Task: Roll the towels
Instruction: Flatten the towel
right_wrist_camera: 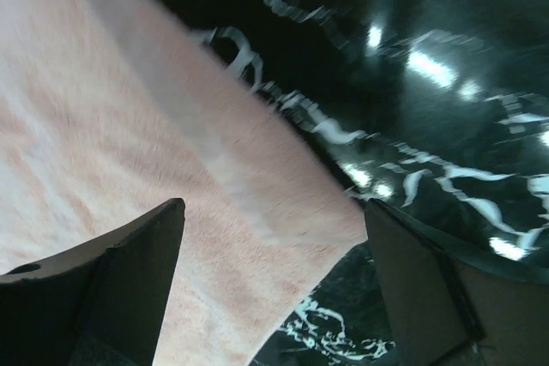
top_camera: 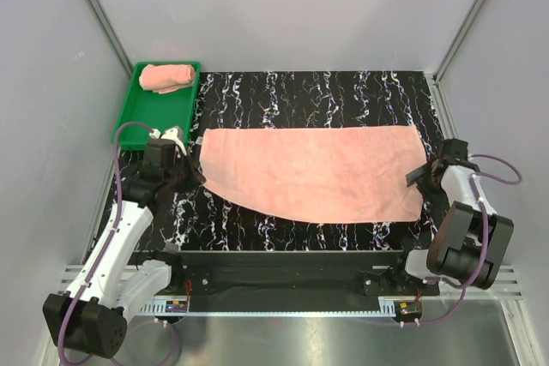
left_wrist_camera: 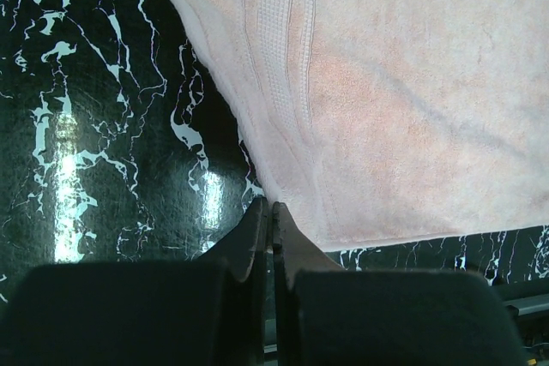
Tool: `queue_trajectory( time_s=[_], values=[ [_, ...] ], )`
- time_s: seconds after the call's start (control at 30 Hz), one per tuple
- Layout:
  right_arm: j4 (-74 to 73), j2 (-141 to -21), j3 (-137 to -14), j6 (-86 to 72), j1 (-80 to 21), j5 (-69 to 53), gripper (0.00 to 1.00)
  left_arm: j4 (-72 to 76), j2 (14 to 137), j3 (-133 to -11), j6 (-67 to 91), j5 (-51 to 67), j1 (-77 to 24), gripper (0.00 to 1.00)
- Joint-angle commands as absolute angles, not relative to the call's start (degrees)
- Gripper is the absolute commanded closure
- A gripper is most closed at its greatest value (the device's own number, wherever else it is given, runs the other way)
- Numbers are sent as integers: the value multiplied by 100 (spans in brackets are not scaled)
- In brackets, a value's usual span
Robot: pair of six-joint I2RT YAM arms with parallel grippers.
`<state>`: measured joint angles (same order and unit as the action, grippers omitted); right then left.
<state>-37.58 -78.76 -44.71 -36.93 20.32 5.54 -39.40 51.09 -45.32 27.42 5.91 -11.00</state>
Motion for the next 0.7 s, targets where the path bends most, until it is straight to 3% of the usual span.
queue_trajectory(
  time_s=[0.0, 0.23, 0.33, 0.43, 0.5, 0.53, 0.63, 0.67],
  values=[
    [-3876, -7261, -4746, -3709, 2582, 1178, 7, -3806, 5071, -4517, 2689, 484, -1072, 100],
    [-3851, -6917, -5001, -3638, 3604, 531, 9, -3806, 5089, -4509, 2689, 501, -1072, 100],
    [-3229, -6681, -4722, -3577, 3455, -855, 19, -3797, 5098, -4509, 2689, 519, -1072, 100],
    [-3418, -6636, -4824, -3542, 2490, -276, 25, -3797, 5115, -4509, 2681, 554, -1072, 100],
    [-3419, -6688, -4808, -3560, 2085, -211, 41, -3788, 5115, -4491, 2681, 571, -1072, 100],
    [-3210, -6723, -4712, -3551, 1926, -507, 62, -3771, 5124, -4491, 2681, 589, -1072, 100],
    [-2831, -7048, -4553, -3551, 1811, -1035, 88, -3744, 5176, -4491, 2663, 597, -1072, 100],
    [-2778, -7292, -4553, -3525, 1793, -1098, 92, -3744, 5212, -4491, 2672, 589, -1072, 100]
  ],
)
